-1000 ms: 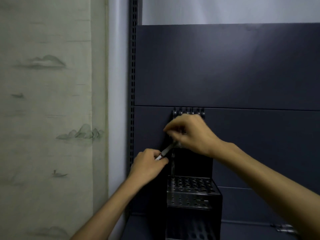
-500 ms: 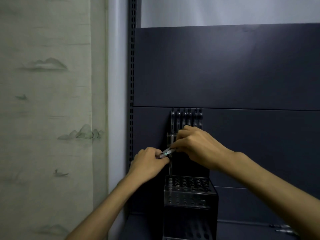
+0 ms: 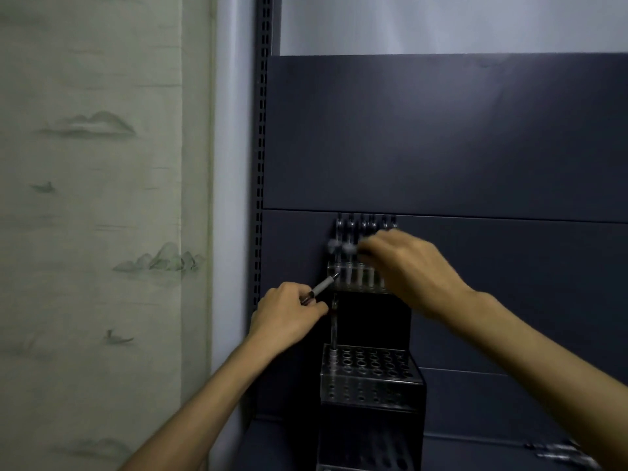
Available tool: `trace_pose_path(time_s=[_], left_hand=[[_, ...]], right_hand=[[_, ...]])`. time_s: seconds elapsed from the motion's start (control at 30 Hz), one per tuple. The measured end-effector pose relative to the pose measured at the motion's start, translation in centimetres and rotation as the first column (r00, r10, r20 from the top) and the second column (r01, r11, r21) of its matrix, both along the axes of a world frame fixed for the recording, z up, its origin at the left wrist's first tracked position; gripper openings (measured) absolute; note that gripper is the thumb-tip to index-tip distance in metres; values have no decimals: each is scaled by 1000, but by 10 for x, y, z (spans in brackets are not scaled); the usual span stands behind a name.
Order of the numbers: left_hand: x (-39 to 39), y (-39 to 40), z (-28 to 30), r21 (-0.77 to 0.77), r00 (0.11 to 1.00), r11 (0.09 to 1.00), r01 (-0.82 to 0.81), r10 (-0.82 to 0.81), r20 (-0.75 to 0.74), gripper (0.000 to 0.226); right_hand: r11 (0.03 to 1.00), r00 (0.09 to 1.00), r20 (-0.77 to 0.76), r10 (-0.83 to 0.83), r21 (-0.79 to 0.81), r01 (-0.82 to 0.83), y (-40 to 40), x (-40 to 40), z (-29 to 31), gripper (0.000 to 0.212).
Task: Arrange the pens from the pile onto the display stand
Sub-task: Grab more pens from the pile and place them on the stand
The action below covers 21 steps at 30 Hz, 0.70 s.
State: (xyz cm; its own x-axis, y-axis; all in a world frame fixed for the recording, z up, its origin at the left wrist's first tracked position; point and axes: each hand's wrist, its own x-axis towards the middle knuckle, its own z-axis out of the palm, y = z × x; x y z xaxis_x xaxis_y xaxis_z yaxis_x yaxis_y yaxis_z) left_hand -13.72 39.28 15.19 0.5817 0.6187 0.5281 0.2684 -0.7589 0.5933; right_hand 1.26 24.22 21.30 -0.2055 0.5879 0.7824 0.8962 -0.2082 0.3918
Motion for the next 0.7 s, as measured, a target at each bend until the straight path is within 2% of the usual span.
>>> trace_pose_path(time_s=[0.03, 0.1, 0.2, 0.33, 0.7], left_hand=[[-1, 1, -1, -2, 1000, 1000, -4, 4, 14, 37], [-3, 2, -3, -4, 1000, 1000, -4, 4, 28, 39], [-5, 2, -7, -11, 1000, 1000, 17, -17, 18, 40], [-10, 7, -5, 2, 1000, 1000, 13, -13, 15, 41], [-16, 14, -4, 19, 999, 1000, 6, -7, 49, 44]], right_hand=[[994, 988, -140, 72, 86, -61, 1, 2, 6, 8], [956, 899, -373, 230, 261, -137, 6, 4, 19, 11], [947, 754, -598, 273, 303, -102, 22, 10, 31, 17], [960, 710, -664, 236, 272, -64, 45, 19, 35, 23], [976, 734, -661, 153, 219, -6, 61, 22, 24, 21]])
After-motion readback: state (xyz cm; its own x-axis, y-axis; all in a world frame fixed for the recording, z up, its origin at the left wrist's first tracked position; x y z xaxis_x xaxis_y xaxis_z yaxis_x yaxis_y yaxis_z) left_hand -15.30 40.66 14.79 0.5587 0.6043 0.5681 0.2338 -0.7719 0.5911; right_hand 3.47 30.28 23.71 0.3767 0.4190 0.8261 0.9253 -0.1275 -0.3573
